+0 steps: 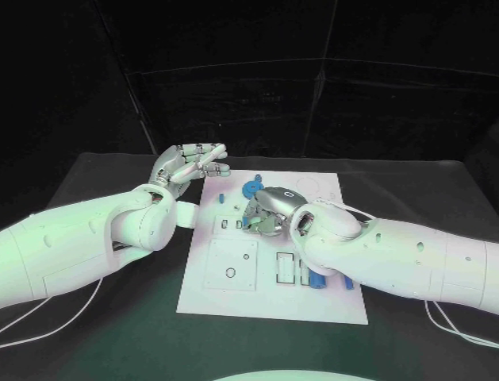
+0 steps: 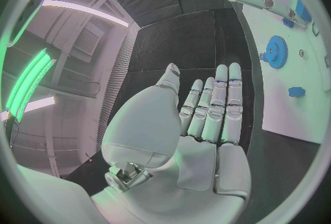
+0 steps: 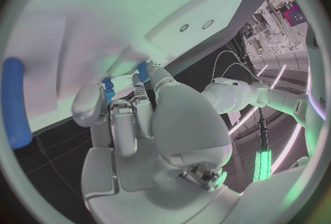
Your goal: Assemble the parts on the task board
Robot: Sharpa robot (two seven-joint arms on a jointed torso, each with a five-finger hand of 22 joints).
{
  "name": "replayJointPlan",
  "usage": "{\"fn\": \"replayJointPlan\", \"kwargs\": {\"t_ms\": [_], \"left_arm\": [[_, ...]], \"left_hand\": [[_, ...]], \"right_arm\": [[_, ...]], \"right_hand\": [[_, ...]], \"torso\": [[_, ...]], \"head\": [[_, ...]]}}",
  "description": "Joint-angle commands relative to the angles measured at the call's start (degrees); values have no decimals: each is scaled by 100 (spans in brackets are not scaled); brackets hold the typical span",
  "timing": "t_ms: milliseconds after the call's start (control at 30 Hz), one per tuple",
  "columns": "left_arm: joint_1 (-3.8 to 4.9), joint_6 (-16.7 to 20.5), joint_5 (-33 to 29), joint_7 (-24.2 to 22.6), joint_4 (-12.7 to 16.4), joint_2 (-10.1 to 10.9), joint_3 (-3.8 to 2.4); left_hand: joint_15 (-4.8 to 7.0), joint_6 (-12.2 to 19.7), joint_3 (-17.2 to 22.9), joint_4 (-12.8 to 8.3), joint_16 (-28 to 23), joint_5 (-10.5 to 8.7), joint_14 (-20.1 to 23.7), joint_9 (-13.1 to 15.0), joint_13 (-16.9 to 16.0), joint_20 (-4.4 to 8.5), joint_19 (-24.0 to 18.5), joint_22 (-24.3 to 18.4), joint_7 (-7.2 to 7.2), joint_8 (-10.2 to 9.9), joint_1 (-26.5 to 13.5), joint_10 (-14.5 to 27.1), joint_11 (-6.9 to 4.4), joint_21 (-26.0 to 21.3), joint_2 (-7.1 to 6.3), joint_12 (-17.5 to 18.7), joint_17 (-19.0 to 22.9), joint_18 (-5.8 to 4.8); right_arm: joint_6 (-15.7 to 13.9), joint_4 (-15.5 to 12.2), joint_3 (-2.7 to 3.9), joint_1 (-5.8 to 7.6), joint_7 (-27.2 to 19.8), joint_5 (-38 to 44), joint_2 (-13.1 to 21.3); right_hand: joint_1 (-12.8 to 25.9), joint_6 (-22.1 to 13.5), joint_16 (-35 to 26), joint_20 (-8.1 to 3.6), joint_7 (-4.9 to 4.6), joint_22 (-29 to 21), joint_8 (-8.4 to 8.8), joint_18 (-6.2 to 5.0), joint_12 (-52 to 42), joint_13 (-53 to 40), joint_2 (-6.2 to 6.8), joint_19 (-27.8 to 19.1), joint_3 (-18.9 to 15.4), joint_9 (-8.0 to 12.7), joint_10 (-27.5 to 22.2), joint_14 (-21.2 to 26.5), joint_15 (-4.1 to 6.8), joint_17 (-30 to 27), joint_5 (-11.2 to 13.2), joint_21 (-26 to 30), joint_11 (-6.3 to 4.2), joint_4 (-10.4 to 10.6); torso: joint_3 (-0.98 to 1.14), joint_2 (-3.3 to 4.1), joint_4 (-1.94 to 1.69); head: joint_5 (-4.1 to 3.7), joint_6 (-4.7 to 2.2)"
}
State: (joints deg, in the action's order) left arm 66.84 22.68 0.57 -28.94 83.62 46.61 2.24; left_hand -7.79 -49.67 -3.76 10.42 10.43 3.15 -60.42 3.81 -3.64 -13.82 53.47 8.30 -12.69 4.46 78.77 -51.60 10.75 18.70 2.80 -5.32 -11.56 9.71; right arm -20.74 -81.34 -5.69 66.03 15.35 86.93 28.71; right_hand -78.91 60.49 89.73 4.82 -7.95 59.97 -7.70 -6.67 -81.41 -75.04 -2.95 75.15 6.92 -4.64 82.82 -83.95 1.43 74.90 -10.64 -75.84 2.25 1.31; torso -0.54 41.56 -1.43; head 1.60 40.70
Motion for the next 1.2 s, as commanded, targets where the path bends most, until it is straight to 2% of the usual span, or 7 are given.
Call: {"fn": "replayJointPlan", "kwargs": {"t_ms": [33,600,1200], "left_arm": [[12,-61,26,-22,1,-6,-6],[11,-72,26,-4,-1,-4,-6],[11,-81,26,32,14,7,-6]], "left_hand": [[-16,-24,2,-35,-21,31,30,-8,6,-9,11,-6,-25,-40,13,14,20,-38,60,20,-8,66],[-17,-24,1,-42,-30,31,29,-8,5,-11,12,-11,-25,-46,16,10,21,-42,69,25,-16,66],[-18,-20,1,-50,-34,31,29,-9,6,-11,12,-13,-32,-50,22,15,22,-44,70,31,-19,67]], "right_arm": [[213,25,-21,-13,158,55,8],[350,30,-22,-13,277,57,-15],[283,72,-23,-13,277,58,-45]], "right_hand": [[92,70,23,-25,81,-12,44,88,41,-586,28,-19,4,13,-7,-603,18,1499,-21,6,15,22],[182,-65,16,11,14,-44,152,85,121,-519,195,-34,17,48,-76,-599,-27,1483,-10,30,72,27],[270,-134,13,41,-24,-57,213,83,148,-500,325,-39,4,59,-100,-597,-59,1475,-27,41,107,48]], "torso": [[-2,2,-1],[-4,2,-5],[-3,0,-4]], "head": [[-7,2],[-15,24],[-4,38]]}}
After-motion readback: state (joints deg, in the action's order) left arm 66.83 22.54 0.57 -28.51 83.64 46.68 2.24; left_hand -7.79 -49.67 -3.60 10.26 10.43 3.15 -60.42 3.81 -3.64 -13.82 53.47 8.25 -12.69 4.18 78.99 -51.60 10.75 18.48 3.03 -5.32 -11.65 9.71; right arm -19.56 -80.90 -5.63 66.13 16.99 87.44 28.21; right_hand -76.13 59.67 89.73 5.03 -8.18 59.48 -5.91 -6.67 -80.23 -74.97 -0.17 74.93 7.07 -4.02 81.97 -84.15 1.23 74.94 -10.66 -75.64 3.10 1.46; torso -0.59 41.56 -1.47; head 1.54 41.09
